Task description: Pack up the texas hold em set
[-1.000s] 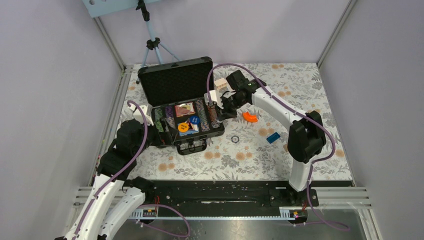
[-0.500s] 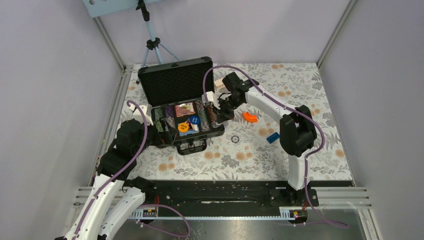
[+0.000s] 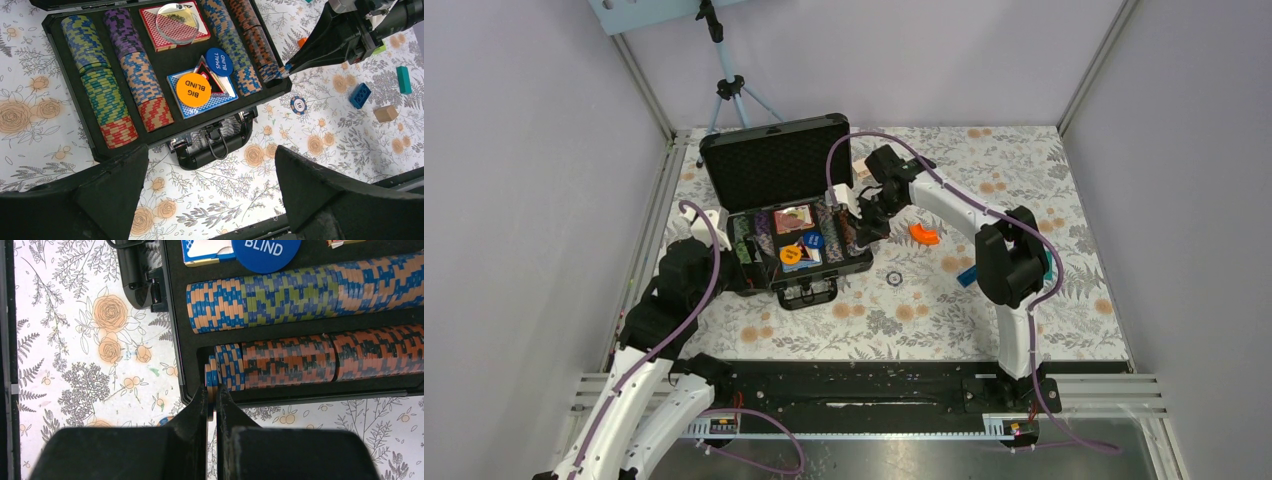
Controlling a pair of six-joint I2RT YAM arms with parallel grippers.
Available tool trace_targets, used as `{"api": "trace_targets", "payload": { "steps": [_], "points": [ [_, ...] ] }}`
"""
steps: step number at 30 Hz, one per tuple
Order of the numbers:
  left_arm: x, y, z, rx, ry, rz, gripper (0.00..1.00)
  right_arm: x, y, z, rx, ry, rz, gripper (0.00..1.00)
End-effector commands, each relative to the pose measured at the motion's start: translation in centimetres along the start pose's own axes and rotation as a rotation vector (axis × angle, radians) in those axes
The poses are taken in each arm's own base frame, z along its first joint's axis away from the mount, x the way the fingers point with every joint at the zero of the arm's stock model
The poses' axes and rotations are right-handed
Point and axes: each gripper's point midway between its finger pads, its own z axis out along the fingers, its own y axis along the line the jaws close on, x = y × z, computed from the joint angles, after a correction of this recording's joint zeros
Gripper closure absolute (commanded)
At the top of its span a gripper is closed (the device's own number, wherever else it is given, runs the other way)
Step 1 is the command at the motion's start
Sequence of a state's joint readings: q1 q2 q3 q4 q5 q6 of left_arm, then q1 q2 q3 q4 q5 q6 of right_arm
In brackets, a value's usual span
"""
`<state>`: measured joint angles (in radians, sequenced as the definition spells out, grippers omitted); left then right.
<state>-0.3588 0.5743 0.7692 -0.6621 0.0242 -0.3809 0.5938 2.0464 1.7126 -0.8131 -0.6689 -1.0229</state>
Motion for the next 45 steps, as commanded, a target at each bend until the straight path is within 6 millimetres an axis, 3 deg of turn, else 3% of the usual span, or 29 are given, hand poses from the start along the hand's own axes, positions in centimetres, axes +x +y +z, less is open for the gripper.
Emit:
{"api": "trace_targets", "payload": {
  "steps": [1, 18, 34, 41, 45],
  "points": [
    [-0.7, 0.3, 0.3, -0.015, -0.030, 0.012, 0.04, -0.6, -0.2, -0.4, 0.003, 0.017, -0.039, 1.00],
    [-0.9, 0.7, 0.3, -0.038, -0.040, 0.011, 0.04, 0.2, -0.8, 0.8, 0.017, 0.102, -0.111, 1.00],
    [-0.9, 0.7, 0.3, -0.040, -0.045, 0.010, 0.04, 0.7, -0.8, 1.1, 0.018, 0.132, -0.127, 0.73],
    [-1.0, 0.8, 0.2, -0.043, -0.047, 0.011, 0.04, 0.5, -0.7, 1.0, 0.019, 0.128, -0.131, 0.73],
    [-0.9, 0.8, 0.3, -0.043, -0.046, 0.011, 0.04, -0.5, -0.4, 0.4, 0.031, 0.096, -0.144, 0.75]
  ]
}}
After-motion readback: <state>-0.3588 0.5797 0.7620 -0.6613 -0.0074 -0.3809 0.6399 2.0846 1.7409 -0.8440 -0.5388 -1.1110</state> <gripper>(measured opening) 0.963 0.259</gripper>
